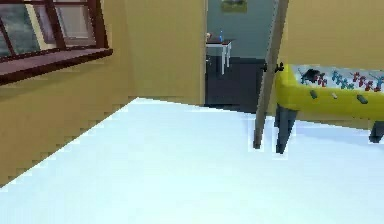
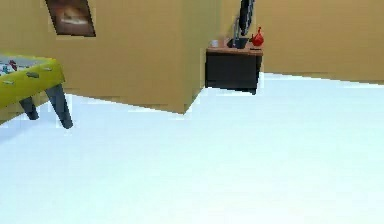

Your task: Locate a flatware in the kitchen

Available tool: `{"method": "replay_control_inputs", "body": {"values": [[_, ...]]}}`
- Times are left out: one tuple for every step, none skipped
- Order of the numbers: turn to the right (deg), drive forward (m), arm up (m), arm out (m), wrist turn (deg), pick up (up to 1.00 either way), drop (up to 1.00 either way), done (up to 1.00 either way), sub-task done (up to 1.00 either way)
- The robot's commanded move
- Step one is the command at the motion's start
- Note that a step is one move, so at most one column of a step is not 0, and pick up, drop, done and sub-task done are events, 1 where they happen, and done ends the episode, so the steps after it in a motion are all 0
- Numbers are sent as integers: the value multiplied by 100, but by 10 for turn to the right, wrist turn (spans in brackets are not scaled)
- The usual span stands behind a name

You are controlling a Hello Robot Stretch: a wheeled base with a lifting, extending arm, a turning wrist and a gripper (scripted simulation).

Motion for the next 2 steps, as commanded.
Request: {"method": "replay_control_inputs", "body": {"values": [[0,100,0,0,0,0,0,0,0],[0,100,0,0,0,0,0,0,0]]}}
